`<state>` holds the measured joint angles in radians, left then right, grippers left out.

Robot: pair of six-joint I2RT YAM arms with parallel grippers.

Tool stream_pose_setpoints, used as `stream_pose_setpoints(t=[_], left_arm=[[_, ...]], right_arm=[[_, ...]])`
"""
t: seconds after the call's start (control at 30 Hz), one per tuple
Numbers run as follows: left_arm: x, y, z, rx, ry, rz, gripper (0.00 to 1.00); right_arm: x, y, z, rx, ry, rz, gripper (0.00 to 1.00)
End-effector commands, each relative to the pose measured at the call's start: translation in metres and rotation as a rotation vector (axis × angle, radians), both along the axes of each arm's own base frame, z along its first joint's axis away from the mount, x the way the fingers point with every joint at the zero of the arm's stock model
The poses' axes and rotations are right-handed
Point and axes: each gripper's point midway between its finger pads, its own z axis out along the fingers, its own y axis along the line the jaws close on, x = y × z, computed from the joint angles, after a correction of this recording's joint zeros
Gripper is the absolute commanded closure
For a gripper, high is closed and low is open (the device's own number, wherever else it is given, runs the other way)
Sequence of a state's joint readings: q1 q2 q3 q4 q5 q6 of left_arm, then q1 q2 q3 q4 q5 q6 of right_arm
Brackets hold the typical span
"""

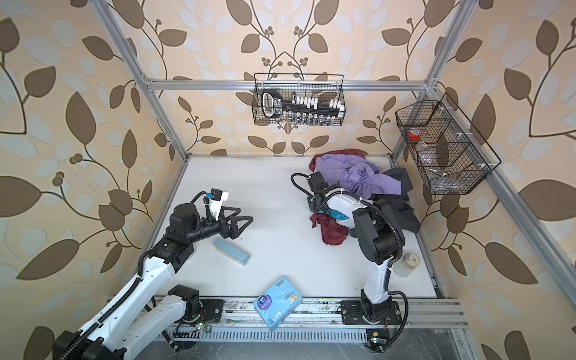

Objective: Pick out a specific cloth from the pile
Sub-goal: 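Close the right gripper on the teal cloth in the pile, then lift the teal cloth up out of the pile with the right gripper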

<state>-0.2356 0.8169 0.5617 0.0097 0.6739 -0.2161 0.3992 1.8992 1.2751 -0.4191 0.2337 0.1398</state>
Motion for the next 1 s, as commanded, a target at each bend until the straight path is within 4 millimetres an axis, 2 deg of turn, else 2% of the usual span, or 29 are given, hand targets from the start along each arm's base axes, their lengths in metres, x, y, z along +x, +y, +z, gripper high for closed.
stream_pose_setpoints(t=[0.0, 0.2, 0.5, 0.77, 0.97], left_arm=[[-0.001, -0.002, 0.026, -0.004, -0.085, -0.008, 0.01], [-0.002, -0.002, 0.028, -0.003, -0.09, -0.008, 0.01], [-0.004, -0.001, 0.029, 0.001, -0.1, -0.002, 0.01], [-0.004, -0.001, 0.031, 0.003, -0.106, 0.002, 0.01], [-0.003, -0.001, 0.032, 0.003, -0.108, 0.003, 0.01]], right_arm=[[-0.005, -0.003, 0.017, -0.014, -0.02, -0.005, 1.0], [0.004, -0.017, 0.09, -0.061, -0.164, -0.028, 1.0], [0.001, -0.049, 0.218, -0.124, -0.464, -0.112, 1.0], [-0.017, -0.068, 0.323, -0.091, -0.713, -0.175, 1.0], [-0.038, -0.065, 0.379, 0.038, -0.877, -0.149, 1.0]])
